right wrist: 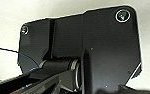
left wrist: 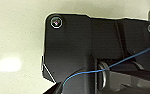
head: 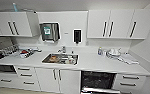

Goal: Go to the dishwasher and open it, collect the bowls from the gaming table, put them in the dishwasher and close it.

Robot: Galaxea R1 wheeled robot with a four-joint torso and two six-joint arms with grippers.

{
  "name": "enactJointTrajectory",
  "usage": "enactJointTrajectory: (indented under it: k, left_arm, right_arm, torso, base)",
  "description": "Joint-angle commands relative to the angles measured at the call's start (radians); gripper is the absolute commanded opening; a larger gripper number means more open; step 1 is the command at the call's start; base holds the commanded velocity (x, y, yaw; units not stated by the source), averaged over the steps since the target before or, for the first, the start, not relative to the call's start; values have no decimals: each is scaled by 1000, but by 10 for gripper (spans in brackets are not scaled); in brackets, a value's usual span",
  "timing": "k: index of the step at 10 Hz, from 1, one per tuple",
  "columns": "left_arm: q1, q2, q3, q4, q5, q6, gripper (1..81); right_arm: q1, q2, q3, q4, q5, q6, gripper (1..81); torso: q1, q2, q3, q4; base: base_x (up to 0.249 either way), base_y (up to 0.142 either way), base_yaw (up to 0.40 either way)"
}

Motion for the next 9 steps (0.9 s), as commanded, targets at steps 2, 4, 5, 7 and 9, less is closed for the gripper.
enactJointTrajectory:
  k: [2,4,5,7,9]
  left_arm:
    - [-45,-1,-6,1,56,1,811]
    - [-45,-7,-6,1,54,-2,811]
    - [-45,-7,-6,3,56,-2,811]
    - [-45,-8,-6,4,56,-2,811]
    - [-45,-10,-6,3,58,-2,811]
  right_arm:
    - [53,2,2,-7,-55,-1,811]
    - [53,2,3,-7,-56,-1,811]
    - [53,2,3,-7,-56,-1,811]
    - [53,2,5,-7,-56,-1,811]
    - [53,3,6,-7,-56,-1,811]
  torso:
    - [0,0,0,0]
    - [0,0,0,0]
    - [0,0,0,0]
    - [0,0,0,0]
    - [0,0,0,0]
  base:
    - [0,0,0]
    - [0,0,0]
    - [0,0,0]
    - [0,0,0]
    - [0,0,0]
